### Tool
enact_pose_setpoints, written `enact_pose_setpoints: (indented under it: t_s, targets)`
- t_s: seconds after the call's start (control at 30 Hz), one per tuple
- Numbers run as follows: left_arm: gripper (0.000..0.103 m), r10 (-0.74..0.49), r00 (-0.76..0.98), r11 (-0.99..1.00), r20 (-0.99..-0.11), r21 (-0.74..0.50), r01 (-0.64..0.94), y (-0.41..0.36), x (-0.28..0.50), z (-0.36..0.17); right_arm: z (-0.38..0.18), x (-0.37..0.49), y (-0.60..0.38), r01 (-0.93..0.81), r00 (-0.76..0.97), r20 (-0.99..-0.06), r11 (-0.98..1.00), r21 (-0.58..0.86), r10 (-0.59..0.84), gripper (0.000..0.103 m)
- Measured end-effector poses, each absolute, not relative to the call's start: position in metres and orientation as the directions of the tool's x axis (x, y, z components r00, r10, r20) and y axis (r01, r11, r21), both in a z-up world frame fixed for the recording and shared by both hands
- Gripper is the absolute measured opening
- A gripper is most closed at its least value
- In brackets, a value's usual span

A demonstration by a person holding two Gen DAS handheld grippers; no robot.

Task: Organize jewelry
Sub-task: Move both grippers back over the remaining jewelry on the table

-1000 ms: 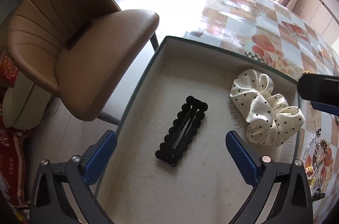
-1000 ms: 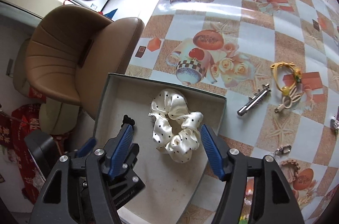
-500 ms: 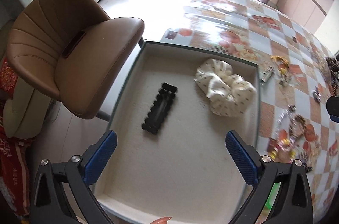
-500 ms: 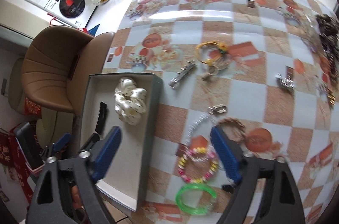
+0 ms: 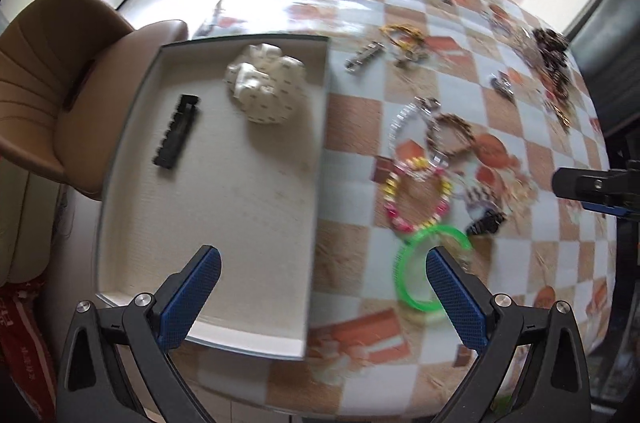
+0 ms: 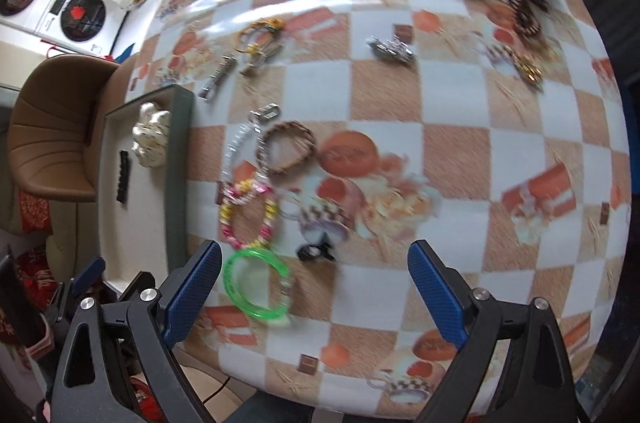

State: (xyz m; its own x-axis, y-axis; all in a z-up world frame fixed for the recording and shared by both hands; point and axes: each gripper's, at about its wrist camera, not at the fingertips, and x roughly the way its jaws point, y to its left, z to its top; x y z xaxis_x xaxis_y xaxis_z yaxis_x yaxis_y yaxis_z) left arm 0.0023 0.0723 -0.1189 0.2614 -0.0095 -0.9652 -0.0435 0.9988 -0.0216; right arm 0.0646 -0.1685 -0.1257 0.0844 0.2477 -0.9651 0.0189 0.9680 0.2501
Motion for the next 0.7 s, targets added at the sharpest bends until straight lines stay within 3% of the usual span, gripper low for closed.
enact_pose_setpoints:
  t_s: [0.7]
  targets:
    - [0.103,-0.006,0.176,0.999,-0.984,0.000,0.037,0.018,-0.003,-0.161,-0.161,0.069,-0.212,0.069,0.026,-0.971,0.969,0.239,0.238,0.095]
